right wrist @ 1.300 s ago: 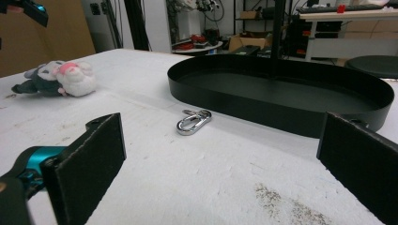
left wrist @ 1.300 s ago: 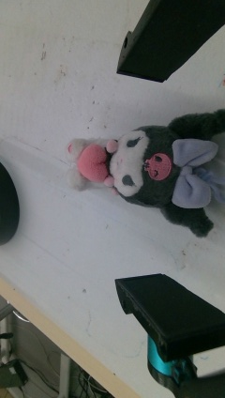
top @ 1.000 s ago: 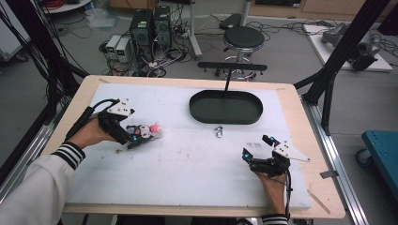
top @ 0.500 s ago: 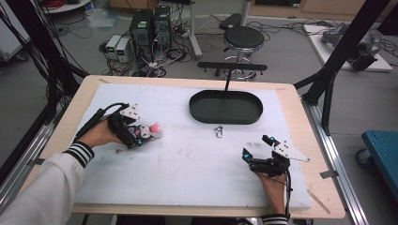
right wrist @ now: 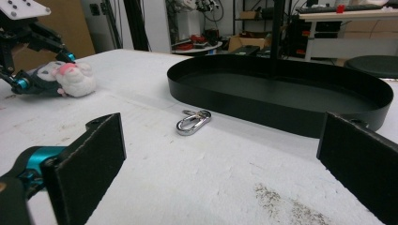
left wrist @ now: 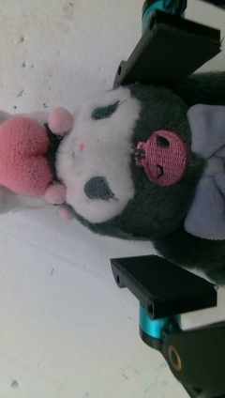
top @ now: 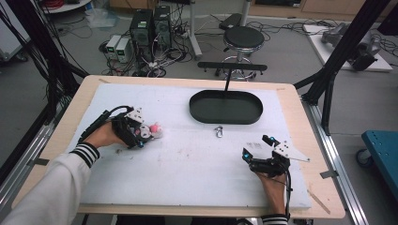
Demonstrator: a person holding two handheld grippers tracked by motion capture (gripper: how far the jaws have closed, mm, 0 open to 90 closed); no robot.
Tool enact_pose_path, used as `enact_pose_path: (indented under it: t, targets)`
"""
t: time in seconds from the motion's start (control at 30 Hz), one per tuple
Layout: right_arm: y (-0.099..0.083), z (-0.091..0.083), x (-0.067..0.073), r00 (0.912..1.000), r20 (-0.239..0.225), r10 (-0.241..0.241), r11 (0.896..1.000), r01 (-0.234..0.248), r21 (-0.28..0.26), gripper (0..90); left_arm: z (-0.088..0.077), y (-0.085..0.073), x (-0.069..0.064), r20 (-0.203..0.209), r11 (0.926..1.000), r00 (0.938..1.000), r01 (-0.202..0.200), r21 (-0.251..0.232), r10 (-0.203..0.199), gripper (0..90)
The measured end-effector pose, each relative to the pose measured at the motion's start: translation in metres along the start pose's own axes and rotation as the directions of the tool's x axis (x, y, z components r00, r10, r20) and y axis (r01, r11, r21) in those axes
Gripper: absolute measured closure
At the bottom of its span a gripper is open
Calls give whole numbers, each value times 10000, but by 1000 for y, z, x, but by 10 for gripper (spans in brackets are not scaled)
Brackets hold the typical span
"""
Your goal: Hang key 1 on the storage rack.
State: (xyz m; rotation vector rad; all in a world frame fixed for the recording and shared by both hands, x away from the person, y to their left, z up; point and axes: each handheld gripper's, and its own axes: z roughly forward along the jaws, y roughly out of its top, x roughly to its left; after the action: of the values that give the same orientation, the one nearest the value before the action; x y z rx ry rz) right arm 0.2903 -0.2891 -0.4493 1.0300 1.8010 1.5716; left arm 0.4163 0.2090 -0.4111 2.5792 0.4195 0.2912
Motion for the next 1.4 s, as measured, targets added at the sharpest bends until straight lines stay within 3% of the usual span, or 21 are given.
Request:
enact_pose_path:
  t: [0.13,0.27,0.47,0.63,0.7,0.8,0.93,1.03,1.23,1.4]
  targets:
    - [0,0,0,10000,-2,14,10000,-14,2,7,2,1,0,25,10000,10000,44,37,-44,175]
    - [0,0,0,10000,6,-33,10000,33,2,7,1,1,0,292,10000,9995,-82,23,82,256]
    - [0,0,0,10000,5,2,10000,-2,3,7,0,2,-2,218,10000,9998,39,-20,-39,352]
    - [0,0,0,10000,18,7,10000,-7,32,8,-1,2,-2,19,10000,10000,13,-89,-13,366]
    - [0,0,0,10000,24,12,10000,-12,21,7,-2,2,-2,147,9995,9996,227,-224,-224,368]
    - [0,0,0,10000,37,20,10000,-20,30,7,-4,3,-2,26,10000,10000,-11,-87,11,370]
    - [0,0,0,10000,28,28,10000,-28,22,7,-7,2,-1,158,9990,9996,248,-370,-242,383]
    - [0,0,0,10000,43,7,10000,-7,-38,7,-13,3,-2,38,9976,10000,53,-690,-50,385]
    - [1,-1,2,9998,-72,-211,9997,212,139,7,-26,6,-5,253,9910,9997,25,-1341,9,385]
    - [8,-5,4,9984,-516,-249,9997,253,77,8,-33,7,-8,363,9839,9993,-15,-1785,81,384]
